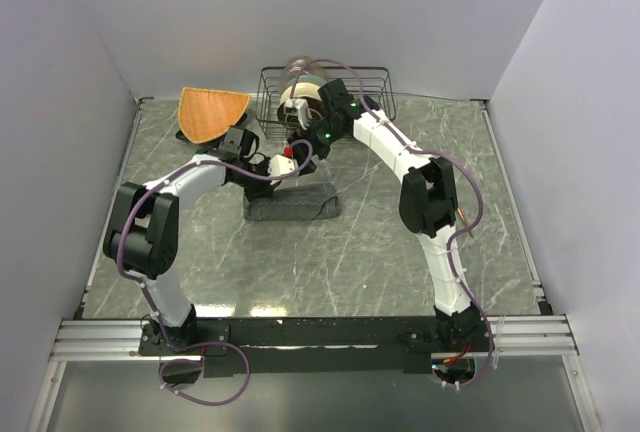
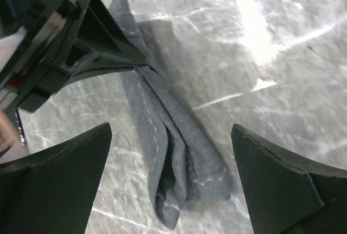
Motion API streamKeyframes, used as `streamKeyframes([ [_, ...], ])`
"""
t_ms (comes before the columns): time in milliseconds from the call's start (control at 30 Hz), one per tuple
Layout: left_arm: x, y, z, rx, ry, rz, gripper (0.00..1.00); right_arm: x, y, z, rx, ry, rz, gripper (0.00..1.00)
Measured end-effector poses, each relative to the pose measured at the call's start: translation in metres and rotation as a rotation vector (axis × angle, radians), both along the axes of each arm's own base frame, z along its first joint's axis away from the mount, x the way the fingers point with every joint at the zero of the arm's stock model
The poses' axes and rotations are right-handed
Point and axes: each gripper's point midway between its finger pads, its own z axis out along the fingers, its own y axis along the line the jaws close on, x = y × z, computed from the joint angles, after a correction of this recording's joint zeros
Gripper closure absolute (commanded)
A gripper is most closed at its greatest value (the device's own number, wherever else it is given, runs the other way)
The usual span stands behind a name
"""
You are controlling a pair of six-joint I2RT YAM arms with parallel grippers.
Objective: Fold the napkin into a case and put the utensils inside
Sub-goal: Pick up the smaller rectangle-folded napkin from the center of the board.
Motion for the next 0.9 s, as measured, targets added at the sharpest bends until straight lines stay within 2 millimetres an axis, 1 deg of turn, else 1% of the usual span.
streamKeyframes([
  [67,-0.003,0.001,0.001,0.003,-0.017,-0.012,0.99,-0.003,0.004,-0.002,0.006,-0.007,0.025,0.0],
  [200,-0.003,0.0,0.005,-0.002,-0.056,-0.013,0.99,-0.008,0.008,-0.012,0.013,-0.006,0.068,0.0],
  [367,-0.006,-0.005,0.012,-0.008,-0.111,-0.024,0.99,-0.01,0.011,-0.032,0.011,0.002,0.115,0.0],
  [533,-0.002,-0.009,0.021,-0.023,-0.156,-0.03,0.99,-0.022,0.018,-0.042,0.012,0.012,0.156,0.01],
  [767,-0.004,-0.012,0.023,-0.026,-0.178,-0.038,0.99,-0.035,0.026,-0.049,0.013,0.022,0.195,0.06],
  [867,-0.004,-0.012,0.023,-0.021,-0.18,-0.037,0.99,-0.039,0.027,-0.053,0.017,0.027,0.207,0.12],
  [900,-0.005,-0.011,0.021,-0.018,-0.177,-0.035,0.99,-0.04,0.027,-0.057,0.015,0.031,0.208,0.16],
])
